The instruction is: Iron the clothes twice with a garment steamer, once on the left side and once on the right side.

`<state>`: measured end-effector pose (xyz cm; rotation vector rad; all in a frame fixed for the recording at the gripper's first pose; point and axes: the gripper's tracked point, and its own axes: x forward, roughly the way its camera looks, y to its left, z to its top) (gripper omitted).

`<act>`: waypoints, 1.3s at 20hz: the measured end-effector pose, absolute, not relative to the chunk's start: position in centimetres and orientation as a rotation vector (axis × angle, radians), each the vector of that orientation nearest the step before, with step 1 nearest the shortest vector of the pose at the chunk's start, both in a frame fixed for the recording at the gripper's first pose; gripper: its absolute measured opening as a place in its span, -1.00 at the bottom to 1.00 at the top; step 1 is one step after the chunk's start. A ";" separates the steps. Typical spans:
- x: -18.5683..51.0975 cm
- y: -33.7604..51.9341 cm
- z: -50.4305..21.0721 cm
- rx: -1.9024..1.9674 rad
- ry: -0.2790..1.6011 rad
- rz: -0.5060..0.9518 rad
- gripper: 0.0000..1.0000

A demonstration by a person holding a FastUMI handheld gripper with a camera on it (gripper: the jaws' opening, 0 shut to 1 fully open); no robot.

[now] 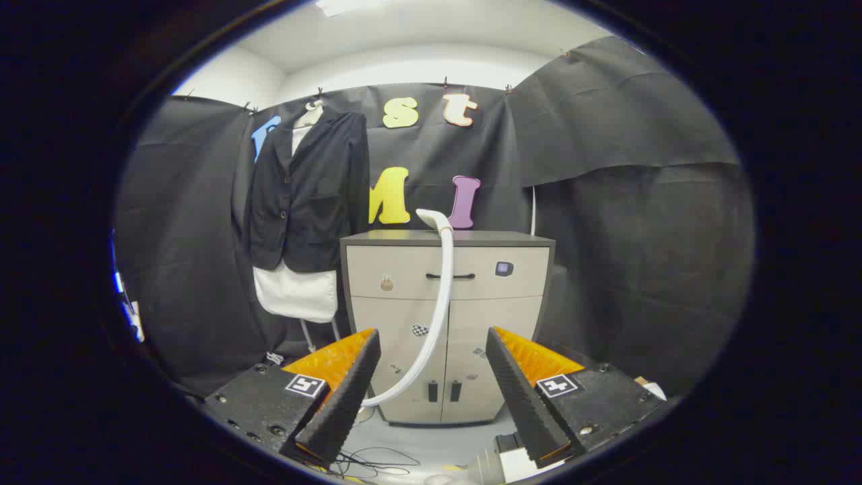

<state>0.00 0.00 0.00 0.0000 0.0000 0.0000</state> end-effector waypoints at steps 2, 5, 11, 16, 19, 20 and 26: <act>0.1 0.1 0.1 -0.006 -0.001 -0.003 0.98; 0.4 0.4 -0.2 0.002 0.004 -0.006 0.98; 1.4 1.7 0.4 -0.001 -0.002 0.015 0.98; 2.9 2.9 1.2 -0.017 0.017 0.053 0.98; 3.7 3.4 2.6 -0.017 0.009 0.064 0.98; 4.1 3.2 2.8 -0.017 0.009 0.060 0.98; 7.0 1.1 7.8 0.003 -0.016 0.029 0.98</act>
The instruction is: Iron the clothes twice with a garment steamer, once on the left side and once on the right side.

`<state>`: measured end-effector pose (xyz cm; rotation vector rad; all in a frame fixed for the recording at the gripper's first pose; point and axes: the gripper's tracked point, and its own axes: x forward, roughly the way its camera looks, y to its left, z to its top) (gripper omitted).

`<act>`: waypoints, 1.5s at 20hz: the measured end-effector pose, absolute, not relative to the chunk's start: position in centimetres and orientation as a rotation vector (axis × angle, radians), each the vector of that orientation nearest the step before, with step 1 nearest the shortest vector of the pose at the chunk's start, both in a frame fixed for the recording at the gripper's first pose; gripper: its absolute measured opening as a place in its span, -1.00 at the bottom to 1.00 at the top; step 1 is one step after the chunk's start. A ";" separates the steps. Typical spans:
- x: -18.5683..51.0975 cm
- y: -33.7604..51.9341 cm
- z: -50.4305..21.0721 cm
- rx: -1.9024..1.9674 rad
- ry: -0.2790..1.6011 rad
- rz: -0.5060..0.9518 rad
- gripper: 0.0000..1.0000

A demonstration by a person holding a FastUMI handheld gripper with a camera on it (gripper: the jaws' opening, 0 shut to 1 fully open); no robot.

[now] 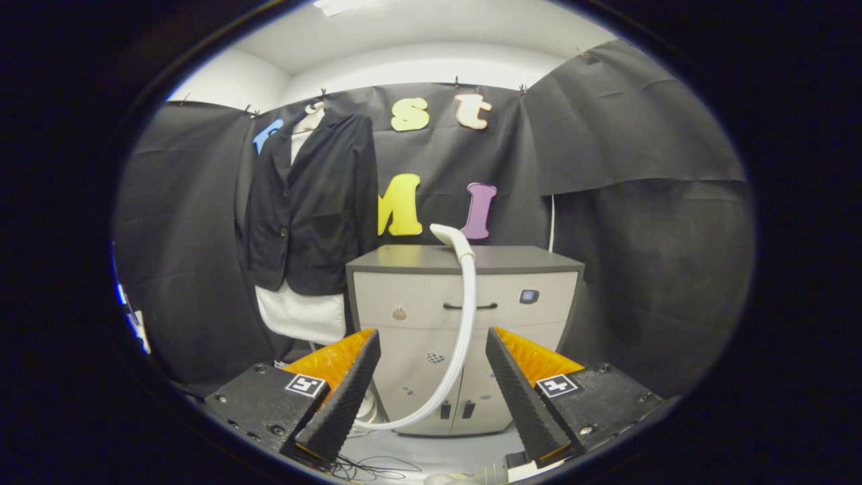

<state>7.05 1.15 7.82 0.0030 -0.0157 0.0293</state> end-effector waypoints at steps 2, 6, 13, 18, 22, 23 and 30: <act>8.4 -0.1 10.3 0.000 -0.036 0.021 0.98; 13.0 -2.6 15.2 0.002 -0.054 0.038 0.98; 23.1 -5.9 21.3 0.053 -0.006 0.124 0.97; 30.5 -6.6 23.0 0.062 0.081 0.191 0.98; 36.1 -6.4 22.6 0.075 0.178 0.254 0.98; 37.5 -6.4 22.3 0.075 0.207 0.269 0.98; 44.4 -5.5 18.8 0.165 0.420 0.366 0.83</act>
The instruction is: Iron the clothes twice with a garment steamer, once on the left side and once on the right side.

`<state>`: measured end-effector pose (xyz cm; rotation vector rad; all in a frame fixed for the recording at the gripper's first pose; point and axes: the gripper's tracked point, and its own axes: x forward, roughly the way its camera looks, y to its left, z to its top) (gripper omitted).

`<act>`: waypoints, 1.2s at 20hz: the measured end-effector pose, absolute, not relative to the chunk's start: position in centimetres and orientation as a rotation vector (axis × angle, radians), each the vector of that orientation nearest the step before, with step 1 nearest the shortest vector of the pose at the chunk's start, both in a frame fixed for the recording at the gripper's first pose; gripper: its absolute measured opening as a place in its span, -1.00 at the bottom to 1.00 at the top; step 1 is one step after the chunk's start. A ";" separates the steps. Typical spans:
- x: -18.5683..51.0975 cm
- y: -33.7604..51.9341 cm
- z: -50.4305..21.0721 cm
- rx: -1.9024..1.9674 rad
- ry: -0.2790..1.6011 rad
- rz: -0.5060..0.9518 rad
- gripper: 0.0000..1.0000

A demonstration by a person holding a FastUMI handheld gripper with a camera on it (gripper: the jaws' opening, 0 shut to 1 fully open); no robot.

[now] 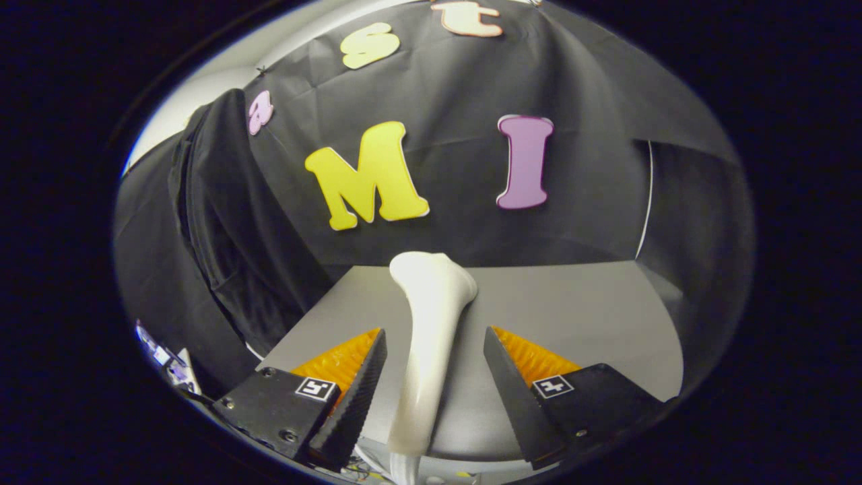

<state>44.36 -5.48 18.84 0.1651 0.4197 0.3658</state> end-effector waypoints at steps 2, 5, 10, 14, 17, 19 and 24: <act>44.9 -5.0 17.8 0.212 0.487 0.386 0.71; 45.4 -4.3 16.6 0.227 0.546 0.419 0.56; 46.0 -3.9 16.1 0.332 0.605 0.443 0.08; 46.0 -3.5 16.1 0.373 0.614 0.478 -0.14; 45.7 -3.4 16.4 0.377 0.604 0.479 -0.17; 45.0 -3.3 17.1 0.352 0.574 0.475 -0.20; 41.4 -1.7 19.4 0.331 0.492 0.457 -0.21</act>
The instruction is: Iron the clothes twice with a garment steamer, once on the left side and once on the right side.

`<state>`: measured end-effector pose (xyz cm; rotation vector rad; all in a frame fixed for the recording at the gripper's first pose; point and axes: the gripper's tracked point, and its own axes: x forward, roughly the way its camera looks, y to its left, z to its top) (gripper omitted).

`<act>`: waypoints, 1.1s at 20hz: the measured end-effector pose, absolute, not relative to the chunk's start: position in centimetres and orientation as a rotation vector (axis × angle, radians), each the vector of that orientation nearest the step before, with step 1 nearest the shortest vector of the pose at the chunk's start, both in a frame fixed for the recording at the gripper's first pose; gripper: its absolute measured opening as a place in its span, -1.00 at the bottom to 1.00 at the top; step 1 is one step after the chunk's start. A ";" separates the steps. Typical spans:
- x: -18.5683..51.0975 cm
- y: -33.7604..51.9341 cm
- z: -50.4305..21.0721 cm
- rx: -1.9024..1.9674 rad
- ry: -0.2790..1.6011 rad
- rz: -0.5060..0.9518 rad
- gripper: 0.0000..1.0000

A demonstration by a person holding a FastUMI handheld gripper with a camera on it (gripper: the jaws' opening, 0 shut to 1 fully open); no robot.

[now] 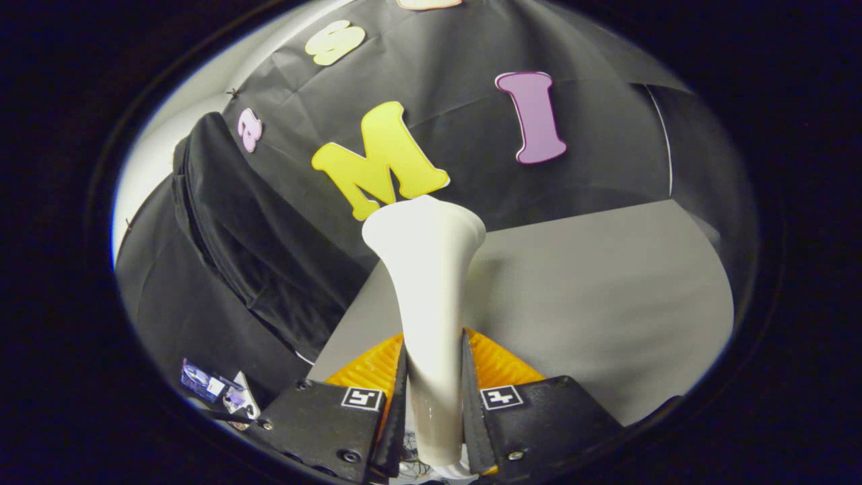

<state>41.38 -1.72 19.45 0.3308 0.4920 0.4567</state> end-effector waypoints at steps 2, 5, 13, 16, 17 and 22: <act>39.6 -0.9 20.6 0.332 0.446 0.438 -0.21; 36.2 0.0 22.3 0.333 0.382 0.409 -0.21; 28.8 4.0 26.5 0.284 0.220 0.301 -0.21; 26.9 5.9 27.8 0.271 0.173 0.267 -0.21; 26.2 6.5 28.5 0.261 0.156 0.253 -0.21; 23.8 10.7 31.3 0.232 0.081 0.208 -0.21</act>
